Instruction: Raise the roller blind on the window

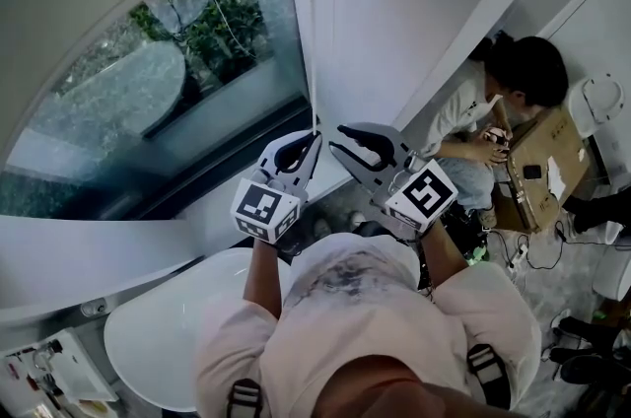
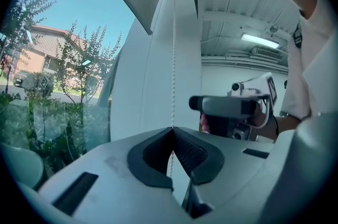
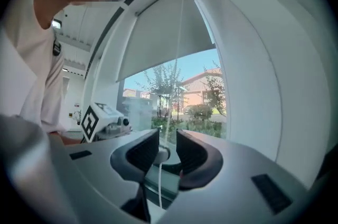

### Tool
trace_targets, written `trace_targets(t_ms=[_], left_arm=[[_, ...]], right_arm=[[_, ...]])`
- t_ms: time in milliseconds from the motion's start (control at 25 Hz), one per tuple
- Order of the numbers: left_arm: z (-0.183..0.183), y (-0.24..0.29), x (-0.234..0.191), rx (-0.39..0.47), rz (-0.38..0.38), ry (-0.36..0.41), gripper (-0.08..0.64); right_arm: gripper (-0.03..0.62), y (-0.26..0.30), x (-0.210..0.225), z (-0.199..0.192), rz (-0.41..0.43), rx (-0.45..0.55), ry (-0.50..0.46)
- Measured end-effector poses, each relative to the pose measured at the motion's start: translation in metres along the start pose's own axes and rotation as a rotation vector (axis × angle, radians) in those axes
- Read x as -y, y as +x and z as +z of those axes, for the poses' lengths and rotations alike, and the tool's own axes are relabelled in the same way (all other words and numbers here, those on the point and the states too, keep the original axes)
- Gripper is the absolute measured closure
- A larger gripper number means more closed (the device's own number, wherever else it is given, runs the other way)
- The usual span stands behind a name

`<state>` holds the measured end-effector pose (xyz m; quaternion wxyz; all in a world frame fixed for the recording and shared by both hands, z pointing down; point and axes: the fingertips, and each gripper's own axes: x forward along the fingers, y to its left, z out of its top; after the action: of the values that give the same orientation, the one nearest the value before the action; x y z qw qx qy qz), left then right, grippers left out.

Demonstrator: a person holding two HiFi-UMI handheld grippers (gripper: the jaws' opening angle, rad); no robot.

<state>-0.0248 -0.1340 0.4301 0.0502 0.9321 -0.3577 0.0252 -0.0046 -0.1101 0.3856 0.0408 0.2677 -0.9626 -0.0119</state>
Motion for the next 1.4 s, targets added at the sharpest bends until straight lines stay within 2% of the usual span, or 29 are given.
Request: trace_targets(t_ms=[320, 720, 800, 880, 1080, 1400], left_arm=[[-0.001, 0.001, -0.001, 0.004, 0.006, 0.001, 0.555], [-0.002, 0.006, -0.006, 0.007, 0.003, -0.001, 0.555], [-0.002, 0.007, -0.003, 0.012, 0.000, 0.000, 0.555], [-0.001, 0.007, -0.001, 0.021, 0.000, -0.001, 0.555], [-0.005, 0.005, -0.002, 0.026, 0.003, -0.001, 0.555], [-0.044, 0.010, 0.002, -0.030, -0.005, -0.023, 0.555]], right_arm=[[0.436, 0.017, 0.018, 0.087, -0.027, 0.091, -0.033], [0.451, 0.040, 0.030, 0.138, -0.016, 0.126, -0.046], [0.504, 0.041, 0.029, 0.142, -0.015, 0.113, -0.071], [0.527, 0.041, 0.025, 0.143, -0.015, 0.106, -0.090], [0.531, 0.038, 0.021, 0.139, -0.021, 0.148, -0.085], [0.532, 0.034, 0.022, 0.100, -0.028, 0.117, -0.077]])
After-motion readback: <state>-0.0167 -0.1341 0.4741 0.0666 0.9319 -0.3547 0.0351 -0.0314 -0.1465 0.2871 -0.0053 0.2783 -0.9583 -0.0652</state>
